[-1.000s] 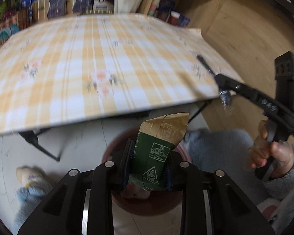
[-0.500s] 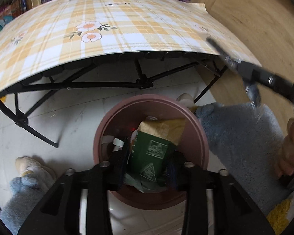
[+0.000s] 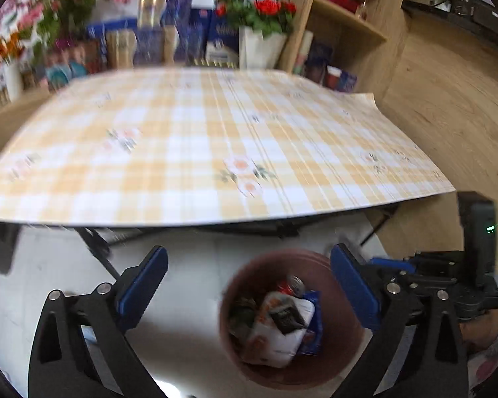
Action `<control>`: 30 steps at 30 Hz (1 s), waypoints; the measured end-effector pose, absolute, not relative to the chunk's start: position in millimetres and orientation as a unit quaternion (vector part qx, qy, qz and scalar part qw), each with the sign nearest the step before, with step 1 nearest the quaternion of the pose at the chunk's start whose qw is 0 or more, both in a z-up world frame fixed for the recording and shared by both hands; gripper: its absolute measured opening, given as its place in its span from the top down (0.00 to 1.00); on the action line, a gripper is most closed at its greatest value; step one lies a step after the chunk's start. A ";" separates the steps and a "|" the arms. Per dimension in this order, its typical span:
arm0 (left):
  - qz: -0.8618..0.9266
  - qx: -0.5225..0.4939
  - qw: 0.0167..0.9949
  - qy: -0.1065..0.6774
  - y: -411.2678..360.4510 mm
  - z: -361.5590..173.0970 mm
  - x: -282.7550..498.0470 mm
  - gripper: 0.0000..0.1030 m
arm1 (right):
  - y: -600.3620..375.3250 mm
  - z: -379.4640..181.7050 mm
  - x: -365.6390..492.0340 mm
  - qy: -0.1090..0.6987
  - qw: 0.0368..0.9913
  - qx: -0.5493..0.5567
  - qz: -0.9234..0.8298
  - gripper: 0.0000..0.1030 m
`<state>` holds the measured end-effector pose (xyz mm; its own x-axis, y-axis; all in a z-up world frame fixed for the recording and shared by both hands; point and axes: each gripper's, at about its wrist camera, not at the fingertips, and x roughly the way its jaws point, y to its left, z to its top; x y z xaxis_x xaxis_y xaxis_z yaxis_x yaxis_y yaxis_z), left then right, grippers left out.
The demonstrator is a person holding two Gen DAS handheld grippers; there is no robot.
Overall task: Collect trash
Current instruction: 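Open both tools to drop the wrapper and comb into the bin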
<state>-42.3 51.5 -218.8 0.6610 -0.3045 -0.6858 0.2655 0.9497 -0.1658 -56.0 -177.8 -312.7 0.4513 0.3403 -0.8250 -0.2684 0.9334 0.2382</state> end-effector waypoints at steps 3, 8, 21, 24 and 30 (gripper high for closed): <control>-0.141 -0.014 0.921 0.363 56.7 -216.2 -55.1 0.06 | -176.5 -319.8 -53.9 0.505 0.845 0.039 0.173 0.86; -0.108 -0.011 0.918 0.382 65.2 -238.9 -60.6 0.06 | -171.6 -324.0 -54.6 0.514 0.840 0.032 0.172 0.86; -0.070 -0.076 0.916 0.387 98.2 -242.6 -57.8 0.06 | -174.8 -331.1 -51.6 0.528 0.832 0.037 0.166 0.69; -0.066 -0.082 0.914 0.392 100.4 -244.5 -57.0 0.06 | -179.3 -325.9 -54.8 0.513 0.842 0.041 0.162 0.16; -0.065 -0.076 0.914 0.393 97.8 -244.2 -57.6 0.06 | -184.0 -326.8 -52.1 0.518 0.841 0.047 0.152 0.09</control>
